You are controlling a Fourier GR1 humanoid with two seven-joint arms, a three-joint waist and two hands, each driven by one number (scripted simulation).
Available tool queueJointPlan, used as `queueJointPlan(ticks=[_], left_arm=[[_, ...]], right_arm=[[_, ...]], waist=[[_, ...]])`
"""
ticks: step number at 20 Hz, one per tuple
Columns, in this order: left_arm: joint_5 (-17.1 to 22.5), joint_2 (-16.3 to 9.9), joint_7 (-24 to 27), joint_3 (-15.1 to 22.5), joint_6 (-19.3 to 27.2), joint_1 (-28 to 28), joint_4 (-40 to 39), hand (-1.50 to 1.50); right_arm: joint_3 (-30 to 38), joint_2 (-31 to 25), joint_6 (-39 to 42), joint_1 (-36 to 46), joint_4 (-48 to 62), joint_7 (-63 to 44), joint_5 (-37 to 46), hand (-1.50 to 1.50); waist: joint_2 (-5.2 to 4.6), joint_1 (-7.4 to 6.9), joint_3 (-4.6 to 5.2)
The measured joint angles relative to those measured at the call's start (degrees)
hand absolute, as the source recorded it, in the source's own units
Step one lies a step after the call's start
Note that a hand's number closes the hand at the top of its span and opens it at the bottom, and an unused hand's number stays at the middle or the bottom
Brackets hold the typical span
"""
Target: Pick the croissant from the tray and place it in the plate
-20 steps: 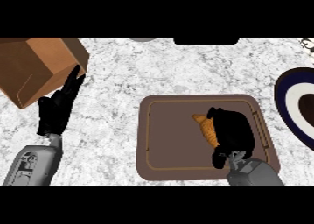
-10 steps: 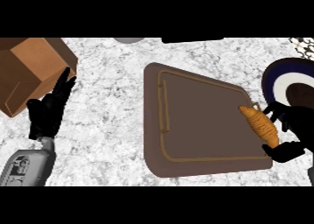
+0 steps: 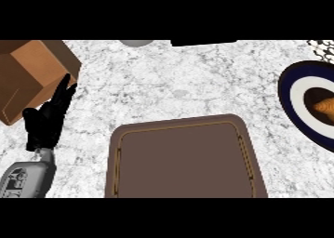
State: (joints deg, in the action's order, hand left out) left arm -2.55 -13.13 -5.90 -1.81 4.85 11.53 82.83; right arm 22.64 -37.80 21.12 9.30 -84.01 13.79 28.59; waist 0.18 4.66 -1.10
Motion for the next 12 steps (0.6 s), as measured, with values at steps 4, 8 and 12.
queueJointPlan(ticks=[4, 8, 12], left_arm=[[0.0, 0.1, 0.3, 0.5, -0.5, 0.4, 0.2, 0.0], [-0.3, 0.6, 0.3, 1.6, -0.9, 1.2, 0.5, 0.0], [-0.7, 1.2, 0.4, 2.8, -1.4, 2.0, 0.3, 0.0]], right_arm=[[6.7, -5.3, 4.6, 1.3, 7.1, 11.2, -7.7, 1.5], [11.0, -11.6, 10.5, 2.0, 16.9, 19.4, -13.1, 1.5], [10.8, -16.8, 11.6, 2.9, 26.2, 23.1, -14.9, 1.5]], waist=[[-0.39, -1.2, 0.15], [-0.84, -3.11, 0.36], [-1.17, -5.28, 0.51]])
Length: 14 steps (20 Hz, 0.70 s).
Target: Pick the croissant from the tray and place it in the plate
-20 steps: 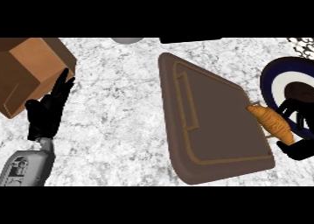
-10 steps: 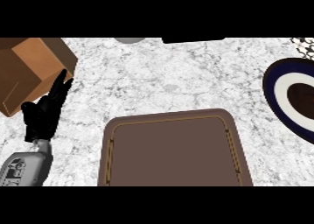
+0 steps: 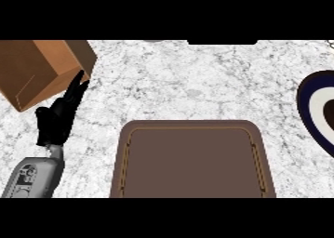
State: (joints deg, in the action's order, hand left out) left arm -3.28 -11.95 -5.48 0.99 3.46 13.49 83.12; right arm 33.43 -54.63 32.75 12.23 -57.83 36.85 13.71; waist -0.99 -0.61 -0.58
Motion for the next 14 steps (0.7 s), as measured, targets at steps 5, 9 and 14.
queueJointPlan(ticks=[5, 9, 14], left_arm=[[-0.3, 0.4, -0.3, 0.7, -0.4, 1.5, -0.7, 0.0], [-0.5, 0.8, -0.6, 1.2, -0.7, 2.5, -1.4, 0.0], [-0.8, 1.2, -1.3, 1.4, -0.6, 3.1, -1.5, 0.0]], right_arm=[[-4.1, -2.1, -1.5, 2.5, 7.5, 3.3, -0.3, 1.5], [-9.4, -2.5, -4.2, 5.5, 11.3, 5.7, 2.0, 1.5], [-17.5, -0.3, -11.5, 8.5, 14.9, 10.3, 9.0, 1.5]], waist=[[-0.13, -1.71, 0.11], [-0.14, -2.42, 0.19], [0.01, -2.55, 0.28]])
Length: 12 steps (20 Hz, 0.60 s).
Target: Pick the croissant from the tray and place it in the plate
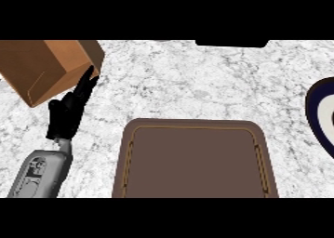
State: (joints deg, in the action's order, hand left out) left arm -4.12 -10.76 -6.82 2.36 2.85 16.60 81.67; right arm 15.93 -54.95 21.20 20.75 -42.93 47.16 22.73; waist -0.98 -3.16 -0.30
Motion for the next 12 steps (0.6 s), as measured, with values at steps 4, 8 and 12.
queueJointPlan(ticks=[4, 8, 12], left_arm=[[-0.2, 0.0, 0.4, -0.3, 0.0, 0.4, -0.7, 0.0], [-0.2, -0.1, 2.0, -0.7, -0.4, -0.5, -1.5, 0.0], [-0.2, -0.1, 1.1, -1.0, -0.2, 0.0, -0.8, 0.0]], right_arm=[[-4.3, 2.0, -0.1, 3.7, 6.4, 0.3, 2.7, -1.5], [-6.9, 4.9, 0.8, 7.3, 11.8, -0.3, 3.7, -1.5], [-8.3, 7.7, 0.7, 10.6, 16.6, 0.3, 4.0, -1.5]], waist=[[0.09, 0.24, 0.06], [0.14, 0.41, 0.08], [0.19, 0.51, 0.06]])
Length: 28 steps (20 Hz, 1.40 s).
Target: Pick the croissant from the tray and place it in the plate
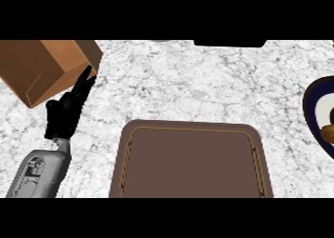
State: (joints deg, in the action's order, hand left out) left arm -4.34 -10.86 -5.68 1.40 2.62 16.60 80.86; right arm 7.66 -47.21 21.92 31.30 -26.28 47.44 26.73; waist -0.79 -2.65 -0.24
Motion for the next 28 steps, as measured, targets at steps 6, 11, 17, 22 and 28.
queueJointPlan(ticks=[6, 11, 17, 22, 28], left_arm=[[-0.4, 0.2, 0.4, -0.3, 0.5, -0.2, -0.5, 0.0], [-0.5, 0.4, 0.8, -0.1, 0.4, -0.8, -0.2, 0.0], [0.4, -0.5, 0.6, -1.1, -0.5, -0.5, -0.1, 0.0], [0.3, 0.2, 1.1, -0.7, -0.3, -1.1, 0.2, 0.0], [0.6, -0.1, 1.4, -1.1, -0.5, -1.1, 0.3, 0.0]], right_arm=[[4.0, 0.8, 5.1, 3.3, 4.7, -2.0, -7.2, -1.5], [10.0, -3.1, 9.7, 5.4, 10.3, -7.4, -14.3, -1.5], [15.7, -9.5, 14.1, 5.3, 15.5, -13.5, -20.3, -1.5], [18.0, -12.1, 15.7, 3.9, 16.6, -16.3, -22.7, -1.5], [19.0, -13.7, 17.6, 1.9, 15.8, -18.4, -24.2, -1.5]], waist=[[0.12, 0.75, -0.01], [0.03, 0.93, -0.04], [-0.35, 0.88, -0.28], [-0.68, 0.65, -0.54], [-0.8, 0.8, -0.79]])
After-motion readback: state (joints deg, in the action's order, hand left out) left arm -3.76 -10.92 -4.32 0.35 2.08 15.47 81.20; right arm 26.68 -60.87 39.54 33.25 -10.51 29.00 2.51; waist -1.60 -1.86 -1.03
